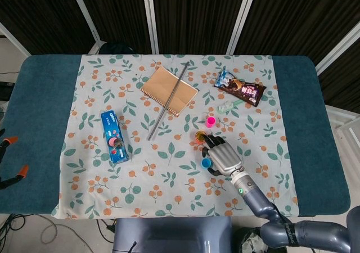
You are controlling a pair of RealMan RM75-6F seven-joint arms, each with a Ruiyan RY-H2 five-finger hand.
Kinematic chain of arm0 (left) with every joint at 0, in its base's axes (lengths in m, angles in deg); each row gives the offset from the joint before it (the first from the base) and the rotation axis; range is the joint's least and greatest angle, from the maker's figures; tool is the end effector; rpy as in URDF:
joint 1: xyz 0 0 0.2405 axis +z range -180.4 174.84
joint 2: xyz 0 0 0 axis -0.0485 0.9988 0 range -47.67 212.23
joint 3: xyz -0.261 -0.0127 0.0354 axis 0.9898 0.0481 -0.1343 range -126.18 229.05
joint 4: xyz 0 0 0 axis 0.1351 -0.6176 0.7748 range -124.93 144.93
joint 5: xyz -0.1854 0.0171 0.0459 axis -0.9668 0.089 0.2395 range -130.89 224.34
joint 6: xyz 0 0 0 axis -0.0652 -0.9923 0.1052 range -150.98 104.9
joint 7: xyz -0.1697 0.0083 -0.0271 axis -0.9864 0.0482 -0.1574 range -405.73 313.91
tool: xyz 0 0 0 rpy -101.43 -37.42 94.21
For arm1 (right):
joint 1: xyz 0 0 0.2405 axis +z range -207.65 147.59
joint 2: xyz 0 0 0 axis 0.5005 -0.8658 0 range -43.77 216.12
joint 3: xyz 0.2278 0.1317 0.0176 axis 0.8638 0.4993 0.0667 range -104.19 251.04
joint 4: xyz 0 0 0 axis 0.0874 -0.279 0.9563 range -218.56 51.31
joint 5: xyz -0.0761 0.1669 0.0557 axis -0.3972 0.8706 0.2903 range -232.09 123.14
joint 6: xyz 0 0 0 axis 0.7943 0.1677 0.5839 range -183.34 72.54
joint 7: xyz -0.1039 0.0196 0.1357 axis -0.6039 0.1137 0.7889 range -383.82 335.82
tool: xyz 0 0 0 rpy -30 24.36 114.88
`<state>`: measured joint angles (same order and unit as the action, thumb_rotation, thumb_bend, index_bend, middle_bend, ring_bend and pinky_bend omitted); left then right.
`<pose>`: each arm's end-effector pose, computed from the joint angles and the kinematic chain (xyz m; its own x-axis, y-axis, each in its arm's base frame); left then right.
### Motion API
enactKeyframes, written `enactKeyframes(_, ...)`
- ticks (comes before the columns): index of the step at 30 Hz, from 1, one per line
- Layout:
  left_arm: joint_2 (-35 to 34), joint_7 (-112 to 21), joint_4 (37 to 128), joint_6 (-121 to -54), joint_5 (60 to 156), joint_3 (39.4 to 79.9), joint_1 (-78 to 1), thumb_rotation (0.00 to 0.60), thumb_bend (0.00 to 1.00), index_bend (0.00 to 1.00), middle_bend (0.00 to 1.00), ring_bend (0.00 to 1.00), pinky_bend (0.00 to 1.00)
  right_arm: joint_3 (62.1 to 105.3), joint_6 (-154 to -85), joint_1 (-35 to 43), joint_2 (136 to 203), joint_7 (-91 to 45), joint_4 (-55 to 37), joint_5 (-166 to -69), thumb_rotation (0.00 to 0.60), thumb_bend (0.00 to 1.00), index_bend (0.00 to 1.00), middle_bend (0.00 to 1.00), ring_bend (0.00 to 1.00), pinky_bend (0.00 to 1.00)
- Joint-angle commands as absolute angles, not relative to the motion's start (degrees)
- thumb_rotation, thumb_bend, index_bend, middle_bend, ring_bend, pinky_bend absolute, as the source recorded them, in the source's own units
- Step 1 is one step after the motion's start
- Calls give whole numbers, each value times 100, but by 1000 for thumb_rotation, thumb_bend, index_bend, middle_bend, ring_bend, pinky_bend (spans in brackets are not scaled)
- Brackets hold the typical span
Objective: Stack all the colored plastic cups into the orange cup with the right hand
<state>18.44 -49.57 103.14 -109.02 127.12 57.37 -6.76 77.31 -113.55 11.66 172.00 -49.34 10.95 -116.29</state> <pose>-0.3206 0.2123 0.1970 0.3171 -0.0665 0.9460 0.9460 0.0923 -0.3107 -0.1475 -0.3296 -0.0139 0.4898 -0.3249 0.8090 -0.8415 -0.4189 0.3411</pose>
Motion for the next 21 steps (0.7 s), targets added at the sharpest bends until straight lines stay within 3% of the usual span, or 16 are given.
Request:
enactKeyframes(1, 1846, -4957, 10316, -10901, 12709, 5738, -676, 600, 243, 209, 11, 0, 0, 7746, -11343, 1167, 17213, -4948, 1087, -11628, 600, 356, 444, 0, 96, 174)
enactKeyframes(21, 1851, -4963, 10316, -10897, 12698, 5745, -677, 600, 242, 210, 11, 0, 0, 7809, -11246, 1146, 17266, -5011, 1026, -11553, 600, 360, 486, 0, 102, 186)
